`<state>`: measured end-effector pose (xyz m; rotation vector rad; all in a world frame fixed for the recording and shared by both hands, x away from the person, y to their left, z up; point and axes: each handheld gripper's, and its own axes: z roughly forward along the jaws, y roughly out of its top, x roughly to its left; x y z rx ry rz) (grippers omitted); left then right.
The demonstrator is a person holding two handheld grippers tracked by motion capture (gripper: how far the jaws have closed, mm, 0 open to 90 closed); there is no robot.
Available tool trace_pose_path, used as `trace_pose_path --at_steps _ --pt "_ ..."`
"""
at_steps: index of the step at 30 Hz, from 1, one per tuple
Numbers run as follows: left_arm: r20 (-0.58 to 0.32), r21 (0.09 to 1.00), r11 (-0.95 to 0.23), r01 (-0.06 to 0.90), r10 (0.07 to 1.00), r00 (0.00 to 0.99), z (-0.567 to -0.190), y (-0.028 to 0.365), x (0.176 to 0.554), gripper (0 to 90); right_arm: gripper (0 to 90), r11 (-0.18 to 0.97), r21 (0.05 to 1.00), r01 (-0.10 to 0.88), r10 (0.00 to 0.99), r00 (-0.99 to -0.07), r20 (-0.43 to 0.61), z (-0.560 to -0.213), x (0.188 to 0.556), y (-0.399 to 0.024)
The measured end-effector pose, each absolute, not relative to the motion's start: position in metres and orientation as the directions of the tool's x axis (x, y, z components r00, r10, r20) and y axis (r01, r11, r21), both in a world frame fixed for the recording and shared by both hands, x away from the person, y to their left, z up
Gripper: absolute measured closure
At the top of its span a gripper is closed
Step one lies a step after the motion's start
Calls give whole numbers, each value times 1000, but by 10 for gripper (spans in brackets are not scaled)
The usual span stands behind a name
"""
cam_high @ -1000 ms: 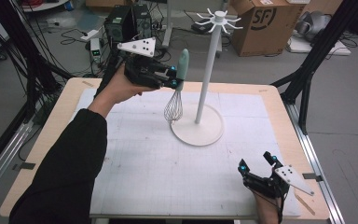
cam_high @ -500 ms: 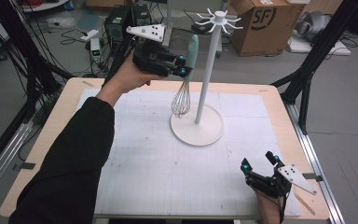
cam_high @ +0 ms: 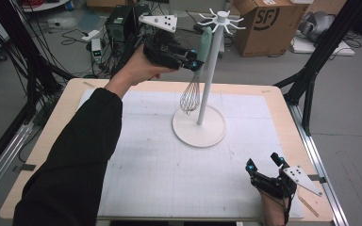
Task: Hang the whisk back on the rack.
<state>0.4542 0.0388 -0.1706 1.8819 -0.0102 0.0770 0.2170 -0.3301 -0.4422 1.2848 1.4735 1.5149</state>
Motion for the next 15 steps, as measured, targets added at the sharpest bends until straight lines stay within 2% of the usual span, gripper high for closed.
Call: trace_pose_path --at_steps 15 --pt "31 949 -314 -19 33 999 -172 29 464 692 4 -166 970 175 933 -291 212 -442 217 -333"
